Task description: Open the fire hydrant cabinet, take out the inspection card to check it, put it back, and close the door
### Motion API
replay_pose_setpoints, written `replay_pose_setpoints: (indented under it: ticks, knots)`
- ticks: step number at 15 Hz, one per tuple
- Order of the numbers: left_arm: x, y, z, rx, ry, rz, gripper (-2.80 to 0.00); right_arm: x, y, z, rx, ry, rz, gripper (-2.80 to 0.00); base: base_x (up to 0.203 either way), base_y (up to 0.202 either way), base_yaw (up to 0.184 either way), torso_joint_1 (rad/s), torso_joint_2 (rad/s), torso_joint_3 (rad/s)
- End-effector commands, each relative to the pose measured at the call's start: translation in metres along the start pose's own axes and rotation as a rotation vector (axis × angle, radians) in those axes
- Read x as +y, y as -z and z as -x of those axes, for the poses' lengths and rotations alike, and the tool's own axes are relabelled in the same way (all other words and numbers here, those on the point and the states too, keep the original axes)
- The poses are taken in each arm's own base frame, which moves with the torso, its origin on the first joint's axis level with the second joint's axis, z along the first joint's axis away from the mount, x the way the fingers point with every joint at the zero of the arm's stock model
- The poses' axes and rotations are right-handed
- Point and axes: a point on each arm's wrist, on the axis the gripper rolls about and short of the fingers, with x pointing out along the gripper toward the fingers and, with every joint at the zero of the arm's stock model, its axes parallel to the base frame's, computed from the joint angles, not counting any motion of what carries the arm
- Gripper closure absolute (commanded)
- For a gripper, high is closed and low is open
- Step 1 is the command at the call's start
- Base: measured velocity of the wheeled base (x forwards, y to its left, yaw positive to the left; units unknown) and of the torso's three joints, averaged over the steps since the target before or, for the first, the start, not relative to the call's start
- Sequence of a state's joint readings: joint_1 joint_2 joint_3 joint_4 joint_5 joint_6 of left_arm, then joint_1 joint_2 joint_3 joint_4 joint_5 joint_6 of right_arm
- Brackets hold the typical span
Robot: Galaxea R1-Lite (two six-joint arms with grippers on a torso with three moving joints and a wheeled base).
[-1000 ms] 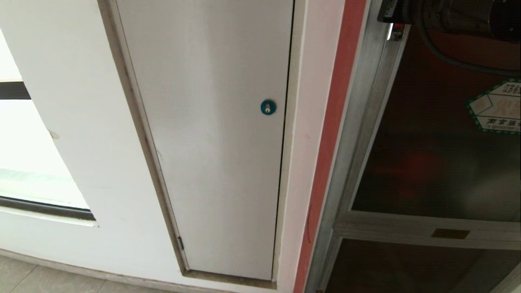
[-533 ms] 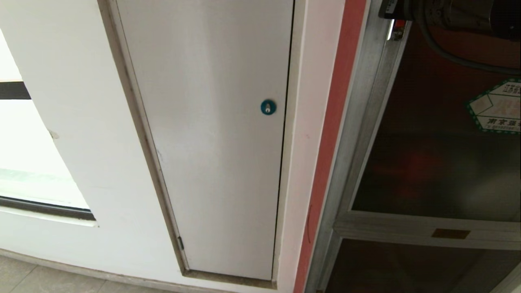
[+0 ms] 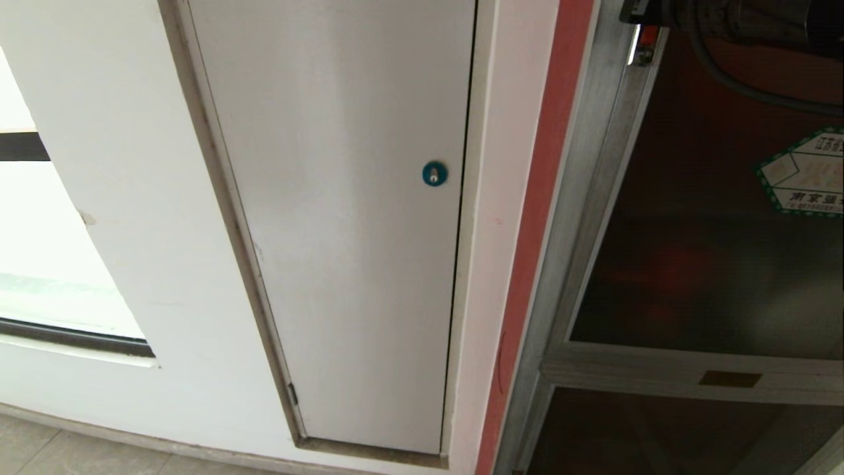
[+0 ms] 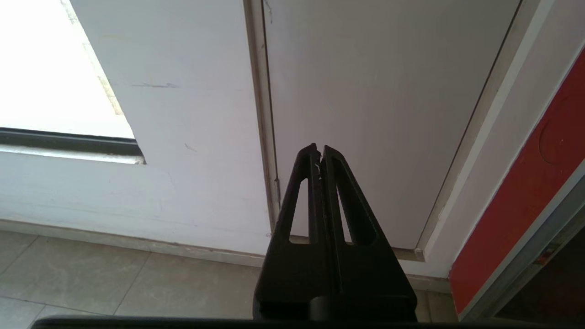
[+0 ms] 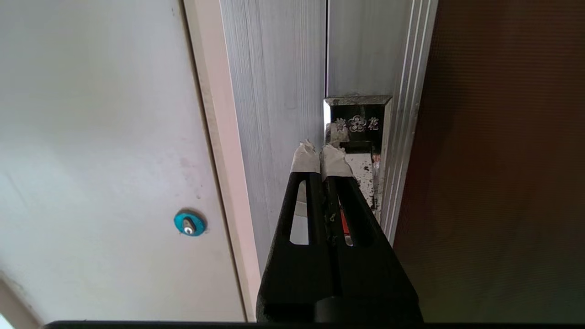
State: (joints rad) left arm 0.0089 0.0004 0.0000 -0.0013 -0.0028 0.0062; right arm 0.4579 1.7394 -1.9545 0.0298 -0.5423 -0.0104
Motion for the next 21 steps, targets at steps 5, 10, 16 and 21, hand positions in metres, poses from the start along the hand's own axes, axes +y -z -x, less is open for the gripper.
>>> replay_pose_setpoints:
  ticks: [5, 10, 16, 21]
  knots:
    - [0.0, 0.0004, -0.0002, 0.002, 0.0, 0.0, 0.0, -0.001, -0.0021, 0.002, -0.004, 0.003, -0.002, 0.0, 0.0, 0.0, 0.0, 0.0, 0.0, 0.0]
    - [0.0, 0.0002, -0.0002, 0.001, 0.0, 0.0, 0.0, -0.0007, -0.0008, 0.0014, 0.001, 0.003, 0.001, 0.0, 0.0, 0.0, 0.0, 0.0, 0.0, 0.0]
    - [0.0, 0.0004, -0.0002, 0.002, 0.0, 0.0, 0.0, -0.0015, -0.001, 0.0013, 0.002, 0.008, 0.002, 0.0, 0.0, 0.0, 0.0, 0.0, 0.0, 0.0]
    - [0.0, 0.0004, -0.0002, 0.002, 0.0, 0.0, 0.0, -0.0012, 0.0001, 0.0005, 0.005, 0.009, 0.004, 0.0, 0.0, 0.0, 0.0, 0.0, 0.0, 0.0]
